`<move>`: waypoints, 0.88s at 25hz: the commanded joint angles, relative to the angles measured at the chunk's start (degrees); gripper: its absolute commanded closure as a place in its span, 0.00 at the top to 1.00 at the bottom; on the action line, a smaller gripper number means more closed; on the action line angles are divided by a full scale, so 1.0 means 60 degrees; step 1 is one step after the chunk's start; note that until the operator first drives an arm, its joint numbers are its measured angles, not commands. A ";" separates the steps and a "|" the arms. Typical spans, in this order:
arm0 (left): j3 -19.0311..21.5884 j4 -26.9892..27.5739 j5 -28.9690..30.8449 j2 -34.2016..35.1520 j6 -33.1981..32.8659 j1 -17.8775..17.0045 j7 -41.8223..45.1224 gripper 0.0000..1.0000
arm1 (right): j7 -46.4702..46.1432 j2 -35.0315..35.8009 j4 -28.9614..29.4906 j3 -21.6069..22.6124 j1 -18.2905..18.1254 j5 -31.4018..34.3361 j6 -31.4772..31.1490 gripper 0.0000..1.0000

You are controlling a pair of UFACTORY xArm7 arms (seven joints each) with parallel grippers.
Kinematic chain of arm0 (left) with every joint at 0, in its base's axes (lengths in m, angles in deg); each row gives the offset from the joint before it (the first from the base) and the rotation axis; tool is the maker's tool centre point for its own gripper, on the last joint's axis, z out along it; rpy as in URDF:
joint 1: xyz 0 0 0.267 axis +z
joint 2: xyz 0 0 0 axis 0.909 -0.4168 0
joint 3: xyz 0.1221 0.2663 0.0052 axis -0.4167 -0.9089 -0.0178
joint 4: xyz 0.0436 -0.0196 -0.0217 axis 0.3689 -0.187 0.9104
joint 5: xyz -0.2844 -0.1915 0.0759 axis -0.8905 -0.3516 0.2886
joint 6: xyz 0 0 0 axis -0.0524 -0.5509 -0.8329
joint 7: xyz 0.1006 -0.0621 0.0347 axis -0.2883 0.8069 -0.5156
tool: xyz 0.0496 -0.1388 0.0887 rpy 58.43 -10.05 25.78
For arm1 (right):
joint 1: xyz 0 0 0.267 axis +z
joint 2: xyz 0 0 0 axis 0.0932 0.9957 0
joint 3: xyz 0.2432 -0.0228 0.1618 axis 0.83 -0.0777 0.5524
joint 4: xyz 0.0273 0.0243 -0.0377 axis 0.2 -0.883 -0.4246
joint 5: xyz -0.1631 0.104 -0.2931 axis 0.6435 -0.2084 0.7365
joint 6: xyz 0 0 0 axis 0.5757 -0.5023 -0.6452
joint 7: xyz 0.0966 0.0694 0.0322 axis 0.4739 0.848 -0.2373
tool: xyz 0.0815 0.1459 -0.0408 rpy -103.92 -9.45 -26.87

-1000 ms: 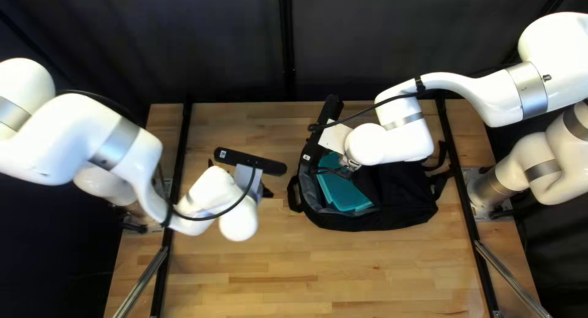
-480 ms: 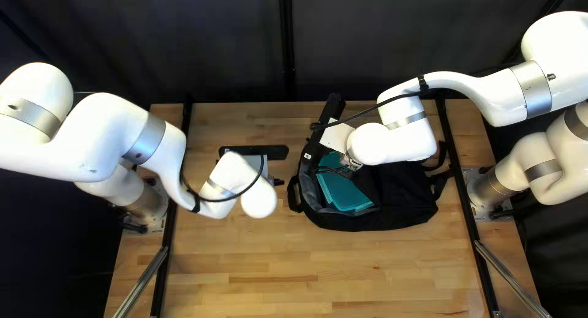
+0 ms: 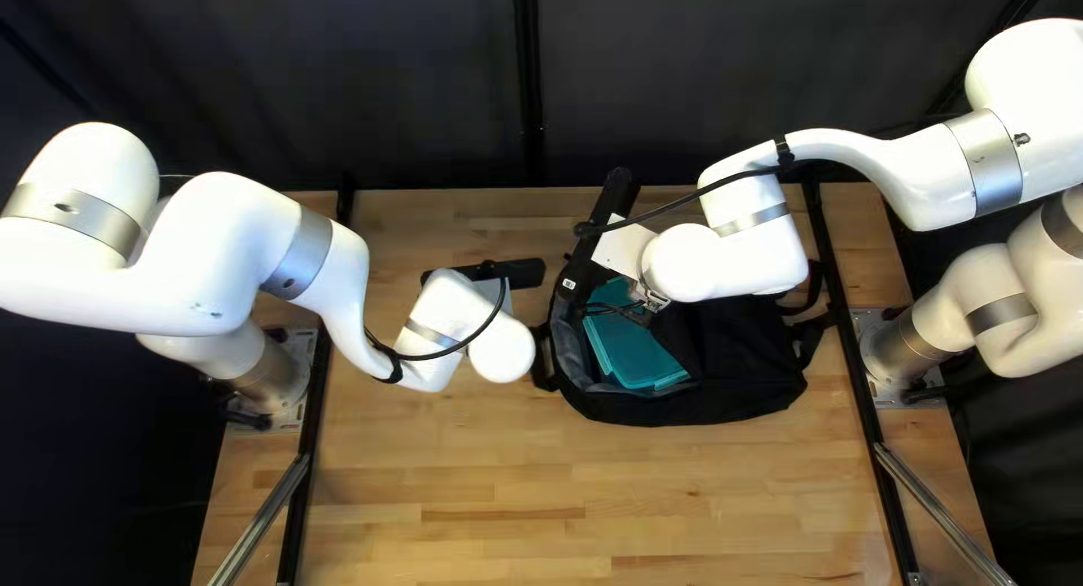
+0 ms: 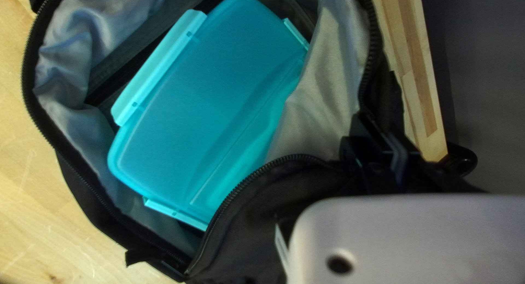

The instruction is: Remove a lunch box from a kids backpack

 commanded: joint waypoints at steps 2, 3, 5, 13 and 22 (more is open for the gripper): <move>-0.0032 -0.0588 0.0145 0.1214 -0.0435 0.0032 0.0240 1.00 | 0.0010 0.0069 0.0093 -0.0002 -0.0002 -0.0015 -0.0041 0.00; -0.0070 -0.0629 0.0118 0.1307 -0.0611 0.0057 -0.0015 1.00 | -0.0026 0.0148 0.0203 -0.0006 -0.0006 -0.0016 -0.0061 0.00; -0.0070 -0.0629 0.0118 0.1307 -0.0611 0.0057 -0.0015 1.00 | -0.0076 0.0270 0.0355 -0.0009 -0.0012 -0.0014 -0.0073 0.00; -0.0070 -0.0629 0.0118 0.1307 -0.0611 0.0057 -0.0015 1.00 | -0.0147 0.0456 0.0424 -0.0008 -0.0018 -0.0012 0.0040 0.00; -0.1549 -0.3138 -0.0965 0.2709 -0.4782 0.0588 -0.2509 1.00 | -0.0152 0.0161 0.0177 -0.0036 -0.0049 -0.0056 0.0159 0.00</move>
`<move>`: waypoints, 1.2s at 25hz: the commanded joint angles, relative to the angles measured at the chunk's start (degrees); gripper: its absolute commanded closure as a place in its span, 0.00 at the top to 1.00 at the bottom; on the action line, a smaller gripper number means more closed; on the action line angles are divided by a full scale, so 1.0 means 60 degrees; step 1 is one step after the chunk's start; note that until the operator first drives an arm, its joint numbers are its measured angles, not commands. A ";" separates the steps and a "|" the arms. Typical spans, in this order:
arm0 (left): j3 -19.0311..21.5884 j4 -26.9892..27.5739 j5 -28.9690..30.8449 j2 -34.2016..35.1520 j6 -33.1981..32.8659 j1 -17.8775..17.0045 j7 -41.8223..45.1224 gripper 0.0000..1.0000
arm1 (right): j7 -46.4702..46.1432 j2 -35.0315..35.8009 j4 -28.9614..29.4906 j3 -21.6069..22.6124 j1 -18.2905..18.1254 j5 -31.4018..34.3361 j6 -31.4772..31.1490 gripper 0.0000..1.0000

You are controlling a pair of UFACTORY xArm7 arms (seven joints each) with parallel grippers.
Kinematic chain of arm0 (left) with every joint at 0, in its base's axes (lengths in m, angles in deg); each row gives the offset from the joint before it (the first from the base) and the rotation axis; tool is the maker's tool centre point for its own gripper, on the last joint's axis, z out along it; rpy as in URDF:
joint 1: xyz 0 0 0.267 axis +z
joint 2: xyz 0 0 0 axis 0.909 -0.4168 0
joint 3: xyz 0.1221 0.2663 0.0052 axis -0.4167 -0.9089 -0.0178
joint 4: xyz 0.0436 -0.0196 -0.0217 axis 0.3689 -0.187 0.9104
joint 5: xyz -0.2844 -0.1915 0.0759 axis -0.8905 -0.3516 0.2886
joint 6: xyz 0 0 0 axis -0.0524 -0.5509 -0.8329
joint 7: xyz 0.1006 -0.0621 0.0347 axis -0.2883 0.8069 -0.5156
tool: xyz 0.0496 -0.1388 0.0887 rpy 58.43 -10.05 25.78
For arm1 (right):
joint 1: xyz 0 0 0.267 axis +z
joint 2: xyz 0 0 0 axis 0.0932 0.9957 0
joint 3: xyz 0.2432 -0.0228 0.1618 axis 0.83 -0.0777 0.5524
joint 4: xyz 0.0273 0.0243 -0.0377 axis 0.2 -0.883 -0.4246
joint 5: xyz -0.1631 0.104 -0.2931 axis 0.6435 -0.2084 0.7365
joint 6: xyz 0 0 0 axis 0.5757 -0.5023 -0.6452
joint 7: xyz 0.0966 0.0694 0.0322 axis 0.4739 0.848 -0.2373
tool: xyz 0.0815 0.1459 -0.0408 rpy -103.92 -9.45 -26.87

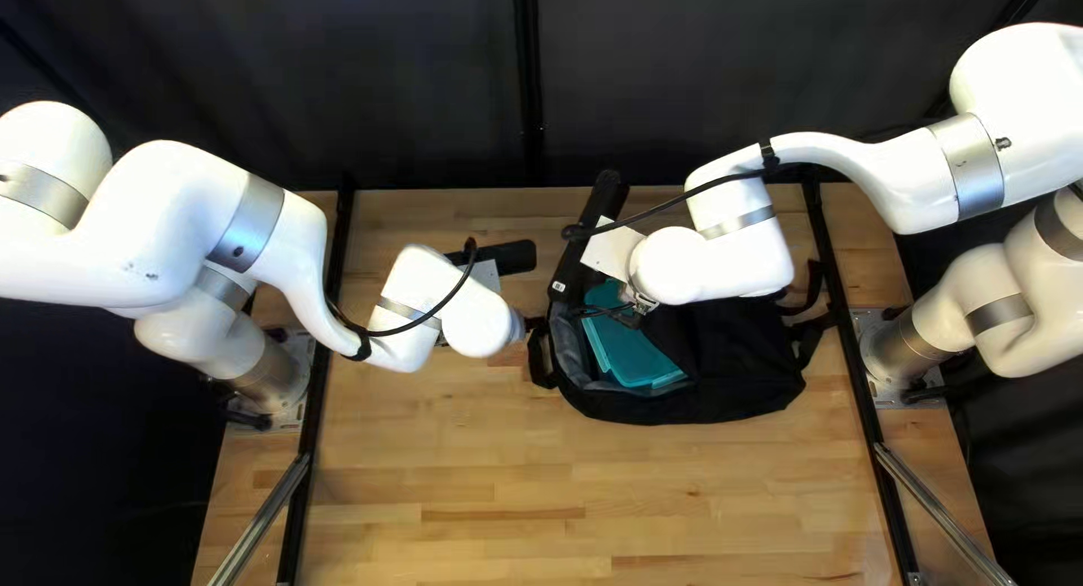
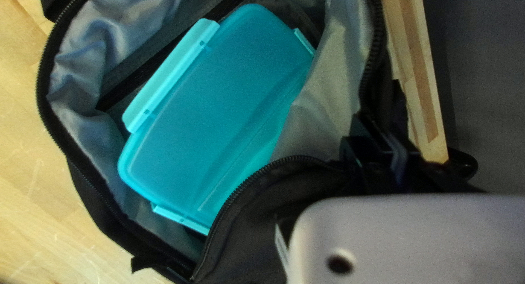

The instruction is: Remove a lunch box from a kids backpack

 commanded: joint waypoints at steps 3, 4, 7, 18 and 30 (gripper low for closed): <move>-0.1605 -0.1469 -0.1653 0.0734 -0.2925 0.0096 -0.2258 1.00 | -0.0020 -0.0179 -0.0133 -0.0013 -0.0013 -0.0008 0.0045 0.00; -0.1855 -0.1539 -0.2056 0.0623 -0.3384 -0.0034 -0.2578 1.00 | -0.0014 -0.0204 -0.0158 -0.0019 -0.0019 -0.0006 0.0073 0.00; -0.2225 -0.1670 -0.2775 0.0364 -0.4245 -0.0322 -0.3056 1.00 | 0.0007 -0.0235 -0.0198 -0.0022 -0.0022 -0.0001 0.0118 0.00; -0.1510 -0.0964 -0.1796 -0.0599 -0.5210 -0.0255 -0.1861 1.00 | 0.0062 -0.0426 -0.0373 -0.0006 -0.0008 0.0042 0.0189 0.00; -0.1039 0.0049 -0.2709 -0.2287 -0.5708 -0.0207 -0.2739 0.01 | 0.0113 -0.0594 -0.0461 0.0030 0.0023 0.0113 0.0126 0.00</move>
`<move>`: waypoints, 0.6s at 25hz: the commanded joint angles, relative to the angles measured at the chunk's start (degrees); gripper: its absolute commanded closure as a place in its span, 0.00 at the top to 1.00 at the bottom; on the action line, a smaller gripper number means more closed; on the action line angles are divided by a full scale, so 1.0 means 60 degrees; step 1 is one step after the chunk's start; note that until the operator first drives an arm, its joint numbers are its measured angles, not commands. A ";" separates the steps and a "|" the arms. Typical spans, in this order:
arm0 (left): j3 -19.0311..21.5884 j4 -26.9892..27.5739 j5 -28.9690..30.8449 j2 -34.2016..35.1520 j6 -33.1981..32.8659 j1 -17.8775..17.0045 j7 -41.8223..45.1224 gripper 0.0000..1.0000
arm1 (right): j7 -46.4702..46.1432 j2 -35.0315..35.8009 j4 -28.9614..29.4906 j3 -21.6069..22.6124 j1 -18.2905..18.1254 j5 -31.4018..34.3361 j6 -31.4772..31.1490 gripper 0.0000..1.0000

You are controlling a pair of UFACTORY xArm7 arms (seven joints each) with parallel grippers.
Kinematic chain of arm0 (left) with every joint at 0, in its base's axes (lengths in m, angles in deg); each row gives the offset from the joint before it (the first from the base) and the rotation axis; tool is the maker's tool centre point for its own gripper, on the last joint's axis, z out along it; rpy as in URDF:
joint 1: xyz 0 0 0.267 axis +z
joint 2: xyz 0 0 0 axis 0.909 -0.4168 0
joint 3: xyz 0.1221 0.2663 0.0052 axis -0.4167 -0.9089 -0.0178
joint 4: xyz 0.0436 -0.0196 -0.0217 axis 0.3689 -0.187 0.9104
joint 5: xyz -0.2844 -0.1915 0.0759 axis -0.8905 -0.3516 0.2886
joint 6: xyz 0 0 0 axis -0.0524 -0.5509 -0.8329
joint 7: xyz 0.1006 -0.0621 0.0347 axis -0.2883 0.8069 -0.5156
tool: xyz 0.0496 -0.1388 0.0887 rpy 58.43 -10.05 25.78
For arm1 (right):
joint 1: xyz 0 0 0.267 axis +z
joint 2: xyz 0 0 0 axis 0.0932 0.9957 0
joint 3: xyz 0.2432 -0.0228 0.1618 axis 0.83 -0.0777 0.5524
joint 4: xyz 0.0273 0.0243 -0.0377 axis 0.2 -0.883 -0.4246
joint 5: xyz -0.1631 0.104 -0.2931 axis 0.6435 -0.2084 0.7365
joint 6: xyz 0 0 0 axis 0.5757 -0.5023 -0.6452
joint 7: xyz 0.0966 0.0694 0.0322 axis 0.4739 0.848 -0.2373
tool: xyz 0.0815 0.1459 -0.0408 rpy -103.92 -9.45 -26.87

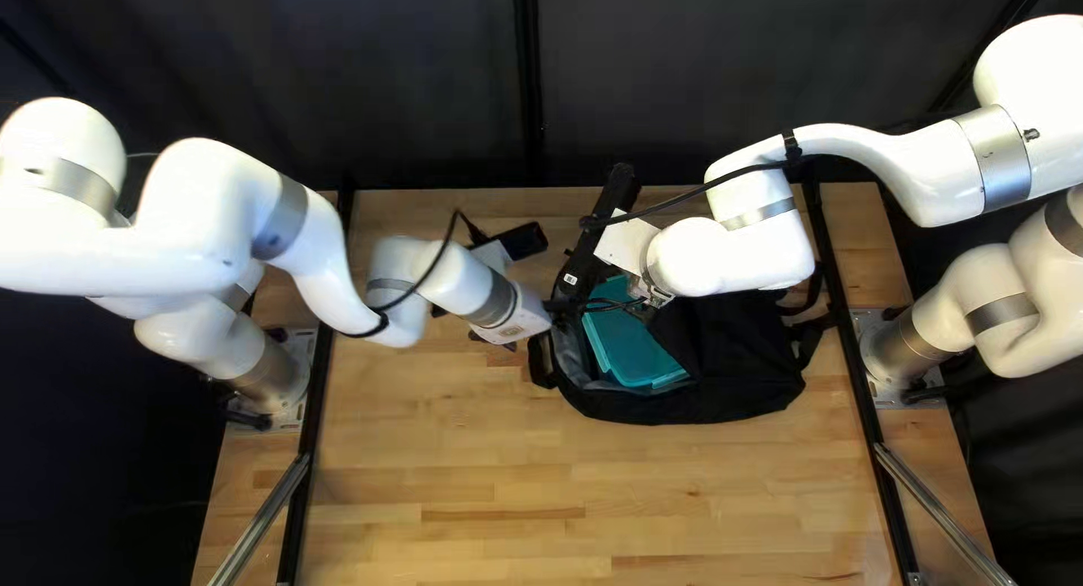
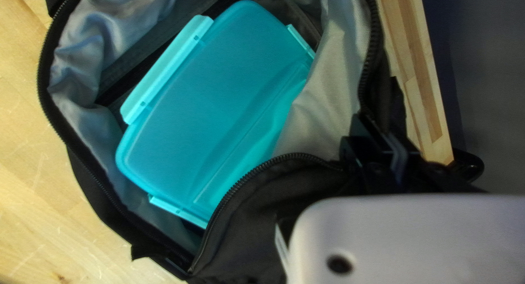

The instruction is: Remove a lunch box from a kids backpack

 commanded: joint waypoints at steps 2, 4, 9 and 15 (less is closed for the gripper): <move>0.0055 0.0072 -0.0070 -0.0333 -0.0231 0.0093 -0.0165 0.00 | -0.0013 -0.0132 -0.0025 0.0013 0.0011 0.0048 -0.0068 0.00; 0.0061 0.0062 -0.0079 -0.0374 -0.0277 0.0120 -0.0198 0.00 | -0.0006 -0.0199 -0.0040 0.0021 0.0016 0.0079 -0.0104 0.00; -0.0018 -0.0119 -0.0015 -0.0425 -0.0463 0.0070 -0.0085 0.00 | 0.0020 -0.0435 -0.0134 0.0041 0.0026 0.0148 -0.0238 0.00; -0.0759 -0.0441 0.1337 -0.0013 -0.0320 -0.0525 0.1108 0.00 | 0.0077 -0.0829 -0.0578 -0.0019 -0.0041 0.0244 -0.0299 0.00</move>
